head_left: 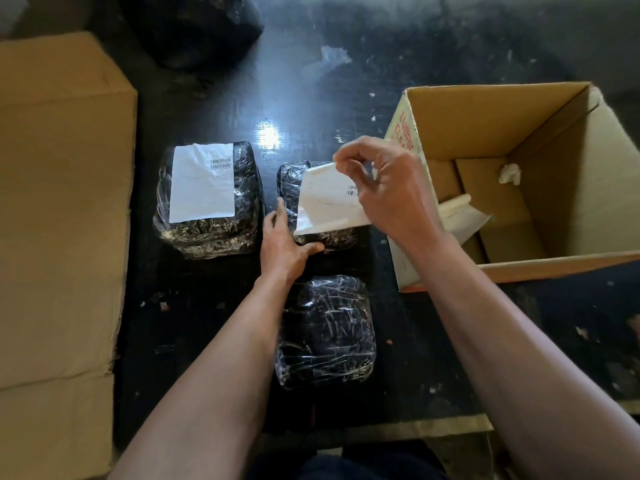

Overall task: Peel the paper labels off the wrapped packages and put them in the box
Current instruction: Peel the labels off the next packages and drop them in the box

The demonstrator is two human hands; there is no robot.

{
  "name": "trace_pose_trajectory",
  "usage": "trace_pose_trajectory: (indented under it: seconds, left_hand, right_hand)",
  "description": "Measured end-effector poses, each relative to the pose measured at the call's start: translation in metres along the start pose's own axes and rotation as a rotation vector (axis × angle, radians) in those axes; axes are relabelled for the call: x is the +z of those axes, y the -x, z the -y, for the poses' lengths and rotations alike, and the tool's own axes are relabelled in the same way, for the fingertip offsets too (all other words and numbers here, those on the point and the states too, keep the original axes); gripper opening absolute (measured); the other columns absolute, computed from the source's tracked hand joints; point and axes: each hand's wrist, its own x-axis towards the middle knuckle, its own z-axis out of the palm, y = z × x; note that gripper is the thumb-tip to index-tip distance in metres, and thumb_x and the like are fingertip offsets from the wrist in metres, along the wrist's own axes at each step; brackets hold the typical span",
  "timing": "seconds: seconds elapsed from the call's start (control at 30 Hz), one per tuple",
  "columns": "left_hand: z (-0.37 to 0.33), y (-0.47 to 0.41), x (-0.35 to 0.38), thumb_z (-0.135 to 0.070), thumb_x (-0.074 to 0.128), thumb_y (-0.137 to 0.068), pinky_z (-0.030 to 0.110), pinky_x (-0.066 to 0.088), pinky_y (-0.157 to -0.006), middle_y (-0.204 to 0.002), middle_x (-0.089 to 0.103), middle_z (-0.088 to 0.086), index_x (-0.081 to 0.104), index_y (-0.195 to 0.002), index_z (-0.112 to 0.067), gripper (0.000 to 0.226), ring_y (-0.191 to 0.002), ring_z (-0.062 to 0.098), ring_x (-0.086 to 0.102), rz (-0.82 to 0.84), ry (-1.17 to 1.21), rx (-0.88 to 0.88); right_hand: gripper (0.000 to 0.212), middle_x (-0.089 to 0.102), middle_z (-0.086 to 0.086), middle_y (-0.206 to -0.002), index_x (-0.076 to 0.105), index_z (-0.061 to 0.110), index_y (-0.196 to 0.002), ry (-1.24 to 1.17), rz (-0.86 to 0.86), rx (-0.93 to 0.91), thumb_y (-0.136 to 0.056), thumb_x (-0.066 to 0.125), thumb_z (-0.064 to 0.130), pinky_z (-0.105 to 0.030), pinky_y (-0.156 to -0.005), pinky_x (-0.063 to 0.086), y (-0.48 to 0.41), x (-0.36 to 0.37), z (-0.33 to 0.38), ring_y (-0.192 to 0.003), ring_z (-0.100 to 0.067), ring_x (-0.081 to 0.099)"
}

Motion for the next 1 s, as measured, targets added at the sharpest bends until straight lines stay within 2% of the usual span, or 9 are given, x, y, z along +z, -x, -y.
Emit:
trace_pose_trajectory:
  seconds: [0.13,0.23,0.33,0.5,0.63,0.7,0.8,0.9,1.0]
  left_hand:
    - [-0.01,0.003,0.0,-0.038,0.093,-0.066,0.037,0.042,-0.109,-0.144,0.041,0.005,0.031,-0.154,-0.018,0.109,-0.131,0.023,0.047,-0.025,-0.096,-0.027]
    - [-0.018,0.009,0.001,-0.034,0.09,-0.072,0.041,0.04,-0.113,-0.154,0.036,0.006,0.022,-0.158,-0.021,0.11,-0.139,0.026,0.041,-0.016,-0.112,-0.048]
    - [-0.033,0.023,0.002,-0.031,0.085,-0.08,0.042,0.036,-0.115,-0.164,0.021,0.008,0.009,-0.161,-0.026,0.111,-0.147,0.029,0.032,-0.056,-0.136,-0.072]
    - [-0.076,0.056,0.006,-0.028,0.071,-0.092,0.041,0.03,-0.119,-0.16,0.029,0.014,0.032,-0.157,-0.017,0.076,-0.148,0.028,0.03,-0.268,-0.045,0.117]
    - [-0.118,0.072,0.011,-0.028,0.068,-0.094,0.03,0.028,-0.113,-0.155,0.04,0.012,0.041,-0.152,-0.015,0.066,-0.144,0.025,0.037,-0.35,0.007,0.218]
    - [-0.136,0.076,0.017,-0.031,0.066,-0.096,0.029,0.029,-0.111,-0.154,0.042,0.008,0.038,-0.154,-0.017,0.065,-0.143,0.022,0.038,-0.285,0.021,0.272]
    - [-0.157,0.079,0.031,-0.035,0.058,-0.1,0.042,0.034,-0.117,-0.153,0.044,0.005,0.034,-0.156,-0.022,0.062,-0.141,0.021,0.04,-0.156,0.059,0.303]
    - [-0.173,0.079,0.042,-0.033,0.049,-0.104,0.049,0.041,-0.113,-0.153,0.046,0.006,0.035,-0.156,-0.024,0.054,-0.138,0.022,0.045,-0.059,0.124,0.283]
    - [-0.188,0.082,0.049,-0.037,0.046,-0.106,0.045,0.043,-0.111,-0.151,0.047,0.008,0.034,-0.155,-0.024,0.053,-0.134,0.023,0.049,0.002,0.162,0.271]
  right_hand:
    - [0.015,0.076,0.006,-0.095,0.075,0.017,-0.107,0.087,0.004,-0.07,-0.092,0.072,0.016,-0.035,-0.074,0.059,-0.003,-0.016,0.001,-0.086,-0.012,0.067]
    - [0.026,0.074,0.008,-0.092,0.07,0.018,-0.117,0.098,-0.011,-0.064,-0.092,0.071,0.014,-0.034,-0.075,0.059,-0.001,-0.039,0.003,-0.087,-0.012,0.068]
    - [0.014,0.07,0.014,-0.09,0.074,0.018,-0.104,0.1,-0.03,-0.068,-0.092,0.071,0.011,-0.031,-0.076,0.059,-0.001,-0.065,0.001,-0.087,-0.008,0.067]
    - [0.011,0.068,0.014,-0.098,0.073,0.021,-0.096,0.073,-0.07,-0.018,-0.093,0.07,0.011,-0.01,-0.076,0.053,-0.001,-0.103,-0.012,-0.09,-0.002,0.064]
    - [0.009,0.065,0.01,-0.108,0.073,0.022,-0.094,0.089,-0.104,0.013,-0.091,0.072,0.014,0.001,-0.075,0.044,0.006,-0.124,-0.027,-0.09,0.004,0.06]
    - [0.008,0.064,0.005,-0.115,0.074,0.022,-0.094,0.125,-0.114,0.021,-0.09,0.073,0.015,-0.003,-0.079,0.044,0.011,-0.132,-0.037,-0.101,-0.004,0.06]
    - [0.008,0.065,0.0,-0.113,0.075,0.021,-0.096,0.203,-0.142,0.032,-0.091,0.072,0.015,-0.011,-0.079,0.047,0.019,-0.145,-0.053,-0.102,-0.009,0.059]
    - [0.01,0.072,-0.003,-0.108,0.075,0.019,-0.1,0.352,-0.174,0.014,-0.093,0.07,0.014,-0.032,-0.079,0.059,0.029,-0.157,-0.072,-0.093,-0.015,0.064]
    - [0.013,0.074,-0.004,-0.107,0.074,0.018,-0.103,0.428,-0.162,0.044,-0.093,0.068,0.012,-0.046,-0.082,0.06,0.039,-0.165,-0.087,-0.095,-0.021,0.067]
